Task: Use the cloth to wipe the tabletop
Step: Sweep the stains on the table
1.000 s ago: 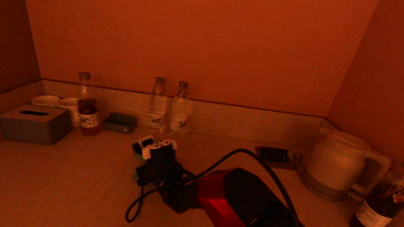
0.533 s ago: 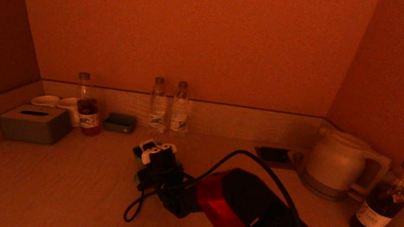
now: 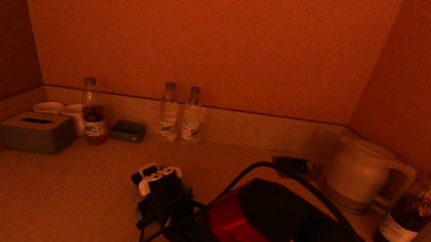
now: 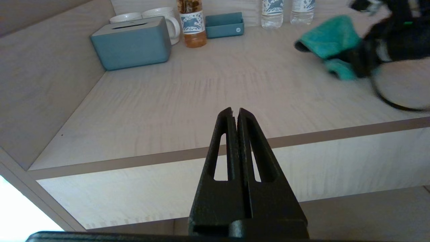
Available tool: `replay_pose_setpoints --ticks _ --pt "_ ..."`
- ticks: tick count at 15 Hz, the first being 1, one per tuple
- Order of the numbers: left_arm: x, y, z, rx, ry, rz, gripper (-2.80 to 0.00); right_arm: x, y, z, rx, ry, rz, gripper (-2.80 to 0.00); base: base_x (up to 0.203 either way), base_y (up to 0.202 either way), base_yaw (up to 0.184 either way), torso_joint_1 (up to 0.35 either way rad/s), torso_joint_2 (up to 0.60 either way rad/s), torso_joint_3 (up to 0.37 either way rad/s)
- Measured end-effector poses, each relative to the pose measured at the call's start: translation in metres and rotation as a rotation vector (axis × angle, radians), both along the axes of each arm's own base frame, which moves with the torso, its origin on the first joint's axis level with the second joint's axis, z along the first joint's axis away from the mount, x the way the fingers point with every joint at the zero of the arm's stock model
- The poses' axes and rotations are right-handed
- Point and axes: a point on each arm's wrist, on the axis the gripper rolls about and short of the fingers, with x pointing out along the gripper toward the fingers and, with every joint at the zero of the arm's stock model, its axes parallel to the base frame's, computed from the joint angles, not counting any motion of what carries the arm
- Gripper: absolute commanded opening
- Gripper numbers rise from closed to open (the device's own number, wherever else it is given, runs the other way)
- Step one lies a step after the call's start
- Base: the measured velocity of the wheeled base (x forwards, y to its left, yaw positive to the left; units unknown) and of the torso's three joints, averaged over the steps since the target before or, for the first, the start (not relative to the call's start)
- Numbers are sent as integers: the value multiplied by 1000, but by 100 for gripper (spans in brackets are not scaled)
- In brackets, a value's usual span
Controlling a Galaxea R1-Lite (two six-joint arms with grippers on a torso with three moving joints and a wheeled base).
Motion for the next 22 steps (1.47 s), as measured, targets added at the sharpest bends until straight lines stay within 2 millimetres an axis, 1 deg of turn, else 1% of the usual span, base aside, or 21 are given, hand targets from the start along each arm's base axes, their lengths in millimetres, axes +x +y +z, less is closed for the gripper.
replay_pose_setpoints --ticks 1,3,7,9,12,14,16,20,22 --pt "0 0 0 0 0 0 -280 -8 0 5 5 -6 8 -280 0 0 0 0 0 0" --pt "0 0 0 0 0 -1 -280 -16 0 15 28 -27 19 -280 0 0 0 0 0 0" --pt "0 0 0 0 0 -1 -280 -42 -10 25 25 -37 26 -280 0 0 0 0 0 0" --pt "0 0 0 0 0 -1 -280 -48 -15 30 36 -49 20 -280 0 0 0 0 0 0" --pt "0 0 0 0 1 -1 -280 -54 -23 30 47 -28 5 -280 0 0 0 0 0 0" --pt "0 0 0 0 1 -1 -280 -55 -28 28 60 -16 -11 -280 0 0 0 0 0 0" --pt "0 0 0 0 0 1 -280 -53 -37 22 65 0 -41 -280 0 0 0 0 0 0" --pt "0 0 0 0 0 -1 -280 -42 -49 21 76 -5 -83 -280 0 0 0 0 0 0" --pt "0 0 0 0 0 -1 -280 -32 -59 19 69 -5 -123 -280 0 0 0 0 0 0"
